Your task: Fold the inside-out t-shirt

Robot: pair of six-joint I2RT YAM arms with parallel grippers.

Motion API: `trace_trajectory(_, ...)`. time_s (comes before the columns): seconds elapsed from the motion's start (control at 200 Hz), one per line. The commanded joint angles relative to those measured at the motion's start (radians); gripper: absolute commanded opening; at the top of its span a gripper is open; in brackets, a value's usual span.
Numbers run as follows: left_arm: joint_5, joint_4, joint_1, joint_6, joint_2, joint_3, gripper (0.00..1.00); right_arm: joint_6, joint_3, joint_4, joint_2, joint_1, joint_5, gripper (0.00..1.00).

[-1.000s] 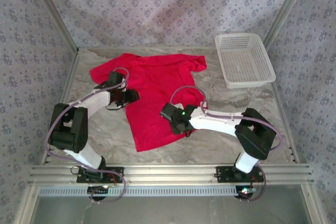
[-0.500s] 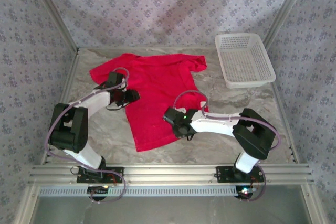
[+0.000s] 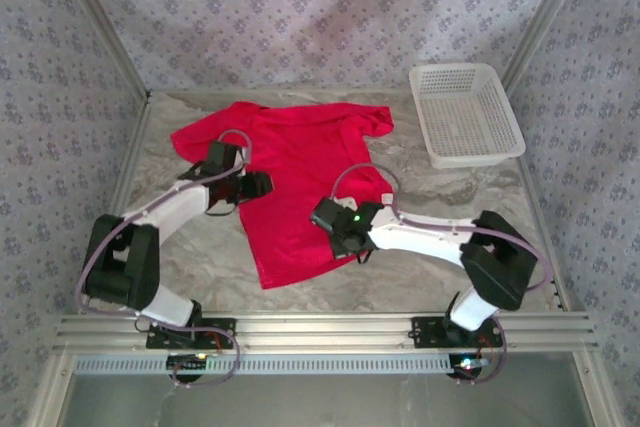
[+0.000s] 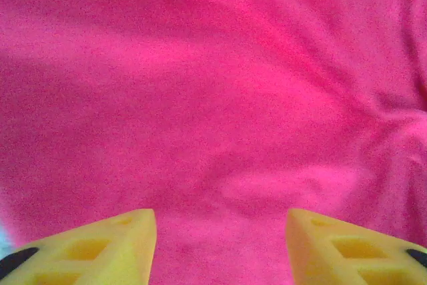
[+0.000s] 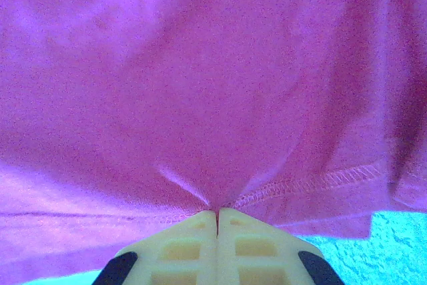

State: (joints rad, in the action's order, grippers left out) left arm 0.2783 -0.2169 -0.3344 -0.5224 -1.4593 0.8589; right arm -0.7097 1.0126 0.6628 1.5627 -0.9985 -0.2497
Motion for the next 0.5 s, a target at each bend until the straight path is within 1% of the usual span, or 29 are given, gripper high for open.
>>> trace_trajectory(0.0, 0.045, 0.164, -0.103, 0.161, 0.13, -0.06, 0.61, 0.012, 0.022, -0.012, -0.098, 0.039, 0.044, 0.0)
trace_trajectory(0.065, 0.121, 0.278, -0.156, 0.218, 0.194, -0.128, 0.67, 0.003, 0.001, -0.081, -0.129, 0.077, 0.117, 0.0)
trace_trajectory(0.115, 0.144, 0.354, -0.198, 0.236, 0.226, -0.176, 0.71, -0.002, -0.013, -0.136, -0.142, 0.104, 0.164, 0.0)
trace_trajectory(0.22, 0.177, 0.414, -0.29, 0.29, 0.239, -0.227, 0.73, -0.012, -0.025, -0.189, -0.15, 0.166, 0.227, 0.0)
trace_trajectory(0.355, 0.133, 0.404, -0.399, 0.318, 0.219, -0.247, 0.74, -0.059, -0.04, -0.244, -0.156, 0.238, 0.305, 0.0)
trace_trajectory(0.495, 0.028, 0.388, -0.49, 0.366, 0.178, -0.262, 0.76, -0.091, -0.044, -0.269, -0.159, 0.294, 0.359, 0.0)
